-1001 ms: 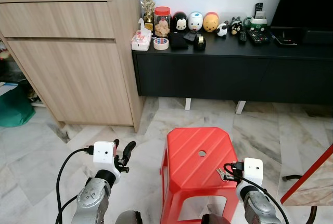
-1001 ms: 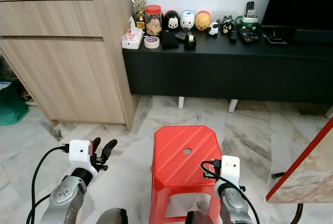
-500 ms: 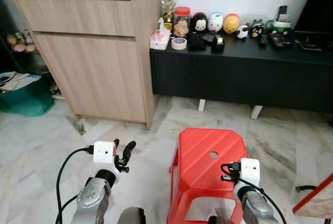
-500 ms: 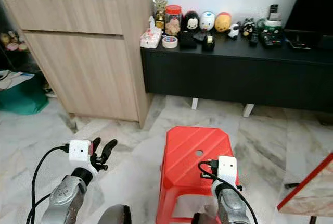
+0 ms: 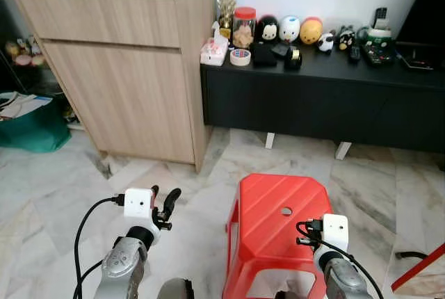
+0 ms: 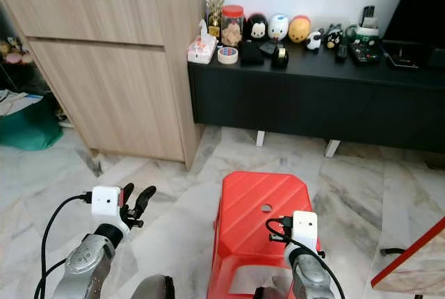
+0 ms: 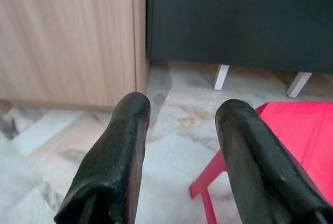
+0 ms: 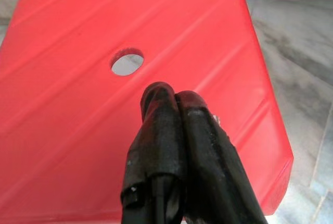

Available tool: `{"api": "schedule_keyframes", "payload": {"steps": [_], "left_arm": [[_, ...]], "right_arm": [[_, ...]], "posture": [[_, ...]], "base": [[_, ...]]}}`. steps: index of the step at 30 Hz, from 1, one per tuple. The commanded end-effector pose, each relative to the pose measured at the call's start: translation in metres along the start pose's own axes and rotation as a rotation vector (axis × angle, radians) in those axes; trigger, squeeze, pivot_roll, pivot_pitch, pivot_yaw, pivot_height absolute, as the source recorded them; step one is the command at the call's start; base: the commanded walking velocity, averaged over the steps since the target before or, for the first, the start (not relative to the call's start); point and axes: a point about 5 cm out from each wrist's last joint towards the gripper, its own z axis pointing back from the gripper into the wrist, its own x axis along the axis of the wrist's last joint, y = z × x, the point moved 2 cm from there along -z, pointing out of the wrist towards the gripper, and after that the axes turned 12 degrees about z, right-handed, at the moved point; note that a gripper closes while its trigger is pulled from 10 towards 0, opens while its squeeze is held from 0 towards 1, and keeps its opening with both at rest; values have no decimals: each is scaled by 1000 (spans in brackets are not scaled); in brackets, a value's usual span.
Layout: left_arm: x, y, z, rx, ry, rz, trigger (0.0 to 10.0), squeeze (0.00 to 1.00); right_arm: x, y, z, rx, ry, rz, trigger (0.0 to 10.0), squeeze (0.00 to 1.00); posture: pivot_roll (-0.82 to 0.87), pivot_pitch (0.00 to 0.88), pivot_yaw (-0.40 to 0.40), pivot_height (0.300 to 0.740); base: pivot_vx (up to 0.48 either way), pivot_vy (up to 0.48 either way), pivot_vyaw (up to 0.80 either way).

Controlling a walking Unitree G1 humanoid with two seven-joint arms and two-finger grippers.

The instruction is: Hang keys on a hook

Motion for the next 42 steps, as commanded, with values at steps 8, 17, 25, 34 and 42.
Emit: {"api": "schedule_keyframes", "payload": {"steps": [8,17,25,34,42], "left_arm": [[3,-9,-3,-34,-17,-4,10000,0],[2,-9,-2,-39,-12,-1,10000,0],[1,-11,-3,-45,-9,3,10000,0],[1,-11,-3,-47,-10,4,10000,0],[0,-12,-3,-49,-7,7,10000,0]], "right_arm": [[-15,-6,5,-8,56,-1,10000,0],[-18,-7,6,-10,71,-2,10000,0],[-19,-8,6,-11,76,-4,10000,0],[-16,-7,5,-2,65,16,10000,0],[-13,-5,4,0,54,14,10000,0]], "posture": [[48,0,-27,627],[45,0,-24,627],[44,0,-24,627],[44,0,-25,627],[45,0,-26,627]], "base": [[169,0,0],[0,0,0],[0,0,0],[237,0,0],[267,0,0]]}}
